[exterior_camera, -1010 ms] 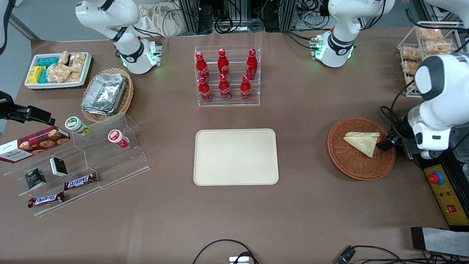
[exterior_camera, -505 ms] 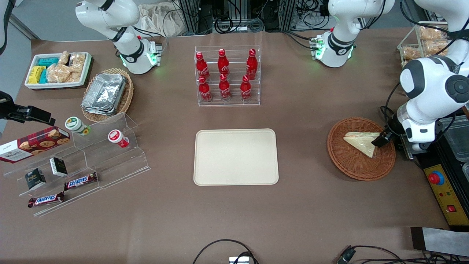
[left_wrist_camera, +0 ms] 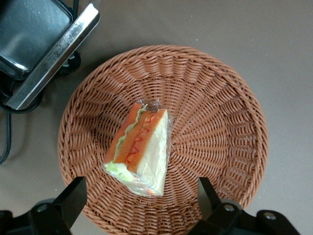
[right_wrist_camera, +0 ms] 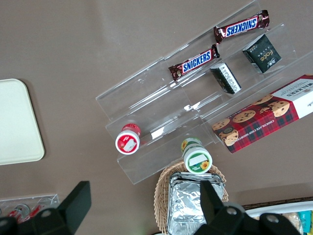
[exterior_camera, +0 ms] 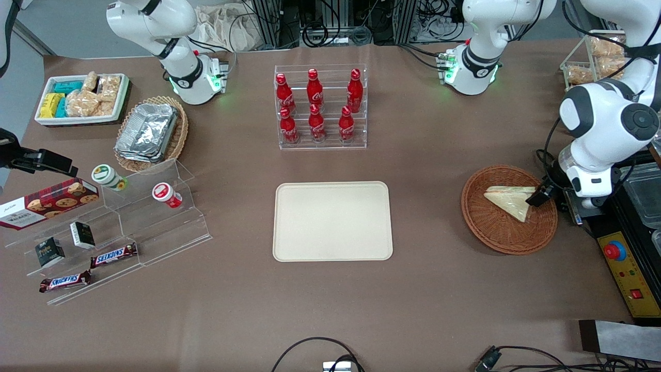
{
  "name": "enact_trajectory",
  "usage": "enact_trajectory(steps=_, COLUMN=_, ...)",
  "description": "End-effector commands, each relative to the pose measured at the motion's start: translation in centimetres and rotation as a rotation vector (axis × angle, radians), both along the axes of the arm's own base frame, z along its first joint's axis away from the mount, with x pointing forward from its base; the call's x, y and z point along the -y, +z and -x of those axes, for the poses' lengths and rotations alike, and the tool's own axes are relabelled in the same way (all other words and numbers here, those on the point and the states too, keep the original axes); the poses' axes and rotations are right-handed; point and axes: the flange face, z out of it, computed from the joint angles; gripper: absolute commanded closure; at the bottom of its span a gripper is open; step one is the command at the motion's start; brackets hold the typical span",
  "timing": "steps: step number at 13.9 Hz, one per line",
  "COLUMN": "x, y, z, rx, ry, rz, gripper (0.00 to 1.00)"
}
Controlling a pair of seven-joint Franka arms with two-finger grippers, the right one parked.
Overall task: Place sandwich from basket to tray
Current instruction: 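Lower the left gripper and close it on the wrapped sandwich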
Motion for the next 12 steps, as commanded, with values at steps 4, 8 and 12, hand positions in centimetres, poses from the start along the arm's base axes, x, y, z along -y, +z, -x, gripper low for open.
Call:
enact_trajectory(steps=4, x=0.2, y=-2.5, z=1.7, rx=0.052, ry=0.019, rz=0.0, gripper=0.0)
enact_trajectory(steps=8, x=0.2, y=-3.9, z=2.1, rx=0.067, ry=0.019, rz=-0.004, gripper=0.0)
enact_trajectory(steps=12, x=0.2, y=-5.6, z=2.5, rx=0.079, ry=0.019, rz=-0.01, gripper=0.0)
